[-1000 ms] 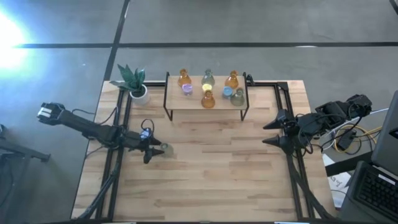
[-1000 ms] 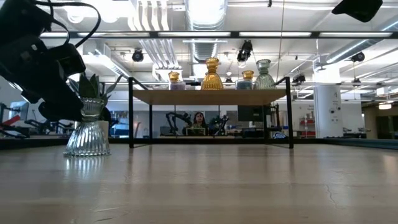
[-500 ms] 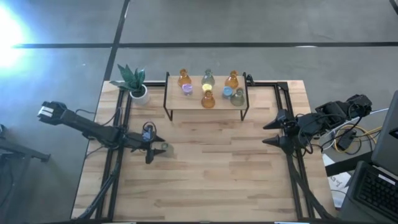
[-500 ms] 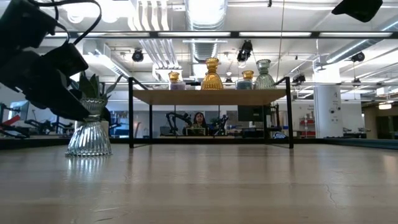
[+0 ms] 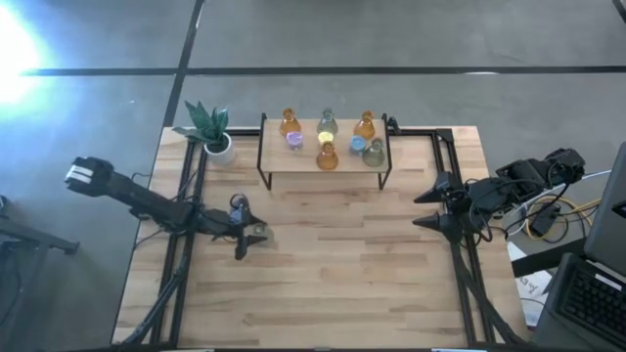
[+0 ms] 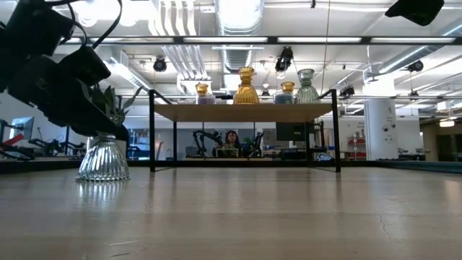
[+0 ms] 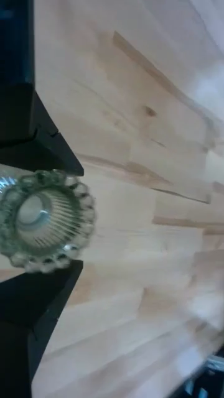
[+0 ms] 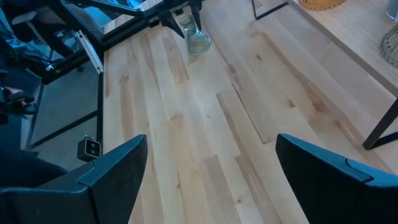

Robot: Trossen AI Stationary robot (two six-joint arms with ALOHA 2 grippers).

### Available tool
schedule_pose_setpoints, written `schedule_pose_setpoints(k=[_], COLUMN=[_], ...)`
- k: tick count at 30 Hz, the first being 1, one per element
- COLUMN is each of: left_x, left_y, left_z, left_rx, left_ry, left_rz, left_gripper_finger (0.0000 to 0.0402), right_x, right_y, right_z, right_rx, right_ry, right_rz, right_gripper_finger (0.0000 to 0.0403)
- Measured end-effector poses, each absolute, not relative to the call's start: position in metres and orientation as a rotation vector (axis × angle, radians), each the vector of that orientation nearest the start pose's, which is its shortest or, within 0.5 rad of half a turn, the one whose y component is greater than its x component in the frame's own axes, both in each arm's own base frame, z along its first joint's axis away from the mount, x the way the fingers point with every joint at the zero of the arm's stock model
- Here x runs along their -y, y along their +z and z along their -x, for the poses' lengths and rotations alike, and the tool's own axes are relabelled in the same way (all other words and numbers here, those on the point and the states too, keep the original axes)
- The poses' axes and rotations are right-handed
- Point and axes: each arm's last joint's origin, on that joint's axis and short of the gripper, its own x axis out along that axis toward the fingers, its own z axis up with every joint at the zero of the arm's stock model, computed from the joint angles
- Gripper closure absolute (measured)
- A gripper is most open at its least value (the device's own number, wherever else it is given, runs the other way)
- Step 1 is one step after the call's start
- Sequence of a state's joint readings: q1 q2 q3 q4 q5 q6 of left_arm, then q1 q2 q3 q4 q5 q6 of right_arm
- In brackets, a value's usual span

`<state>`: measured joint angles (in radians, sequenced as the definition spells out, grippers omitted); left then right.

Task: Pick & Place candle stick holders
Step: Put the green glass candle holder on the shelf

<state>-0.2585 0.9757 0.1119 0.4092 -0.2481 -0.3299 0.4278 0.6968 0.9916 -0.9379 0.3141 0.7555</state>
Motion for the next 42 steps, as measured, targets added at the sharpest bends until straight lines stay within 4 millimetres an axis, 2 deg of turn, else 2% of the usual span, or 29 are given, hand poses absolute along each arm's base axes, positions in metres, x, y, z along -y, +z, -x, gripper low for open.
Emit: schedule_pose_setpoints(k=[8, 12, 16, 21, 24, 27, 29, 32, 36, 42], left_x=[0.036, 0.038, 0.041, 0.037, 0.025, 0.004, -0.012, -0.033, -0.054, -0.067], left_y=[0.13, 0.137, 0.16, 0.206, 0.238, 0.269, 0.285, 0.303, 0.309, 0.299], left_z=[-0.166, -0.172, -0.185, -0.208, -0.221, -0.232, -0.236, -0.241, -0.245, -0.252], left_rx=[-0.474, -0.465, -0.382, -0.305, -0.317, -0.31, -0.298, -0.253, -0.248, -0.284], left_ry=[0.069, 0.063, 0.044, 0.122, 0.233, 0.432, 0.551, 0.641, 0.718, 0.735], left_rz=[0.188, 0.157, 0.13, 0.127, 0.121, 0.126, 0.136, 0.158, 0.154, 0.132], left_gripper_finger=[0.027, 0.027, 0.027, 0.027, 0.027, 0.027, 0.027, 0.027, 0.027, 0.027], right_x=[-0.038, -0.038, -0.038, -0.038, -0.038, -0.038, -0.038, -0.038, -0.038, -0.038], right_y=[0.344, 0.344, 0.344, 0.344, 0.344, 0.344, 0.344, 0.344, 0.344, 0.344], right_z=[-0.105, -0.104, -0.104, -0.105, -0.105, -0.105, -0.104, -0.104, -0.104, -0.104], right_rx=[-0.603, -0.603, -0.603, -0.603, -0.603, -0.603, -0.603, -0.603, -0.603, -0.603], right_ry=[-0.12, -0.12, -0.12, -0.12, -0.121, -0.121, -0.12, -0.121, -0.121, -0.121], right_rz=[-0.499, -0.498, -0.499, -0.499, -0.499, -0.499, -0.499, -0.499, -0.499, -0.499], right_gripper_finger=[0.0063, 0.0064, 0.0058, 0.0053, 0.0056, 0.0061, 0.0062, 0.0061, 0.0054, 0.0049])
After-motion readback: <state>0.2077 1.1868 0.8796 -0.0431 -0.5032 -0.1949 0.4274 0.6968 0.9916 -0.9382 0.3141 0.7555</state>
